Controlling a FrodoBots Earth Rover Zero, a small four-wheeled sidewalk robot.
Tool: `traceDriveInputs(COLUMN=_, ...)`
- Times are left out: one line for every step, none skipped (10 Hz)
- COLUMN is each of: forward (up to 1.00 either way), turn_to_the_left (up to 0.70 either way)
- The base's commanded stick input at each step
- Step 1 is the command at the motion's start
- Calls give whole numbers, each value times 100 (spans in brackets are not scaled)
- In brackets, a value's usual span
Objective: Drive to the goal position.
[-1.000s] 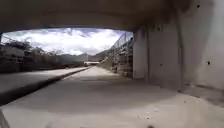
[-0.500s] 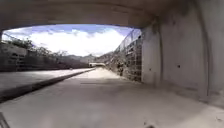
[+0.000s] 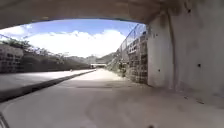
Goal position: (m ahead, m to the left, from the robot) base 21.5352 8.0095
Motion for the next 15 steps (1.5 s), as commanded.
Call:
traceDriveInputs(forward=100, turn_to_the_left=0)
traceDriveInputs(forward=100, turn_to_the_left=0)
traceDriveInputs(forward=100, turn_to_the_left=0)
traceDriveInputs(forward=100, turn_to_the_left=0)
traceDriveInputs(forward=100, turn_to_the_left=0)
traceDriveInputs(forward=100, turn_to_the_left=5)
traceDriveInputs(forward=100, turn_to_the_left=16)
traceDriveInputs(forward=100, turn_to_the_left=27)
traceDriveInputs(forward=100, turn_to_the_left=0)
traceDriveInputs(forward=100, turn_to_the_left=0)
traceDriveInputs(forward=100, turn_to_the_left=0)
traceDriveInputs(forward=100, turn_to_the_left=0)
traceDriveInputs(forward=100, turn_to_the_left=0)
traceDriveInputs(forward=100, turn_to_the_left=0)
traceDriveInputs(forward=100, turn_to_the_left=0)
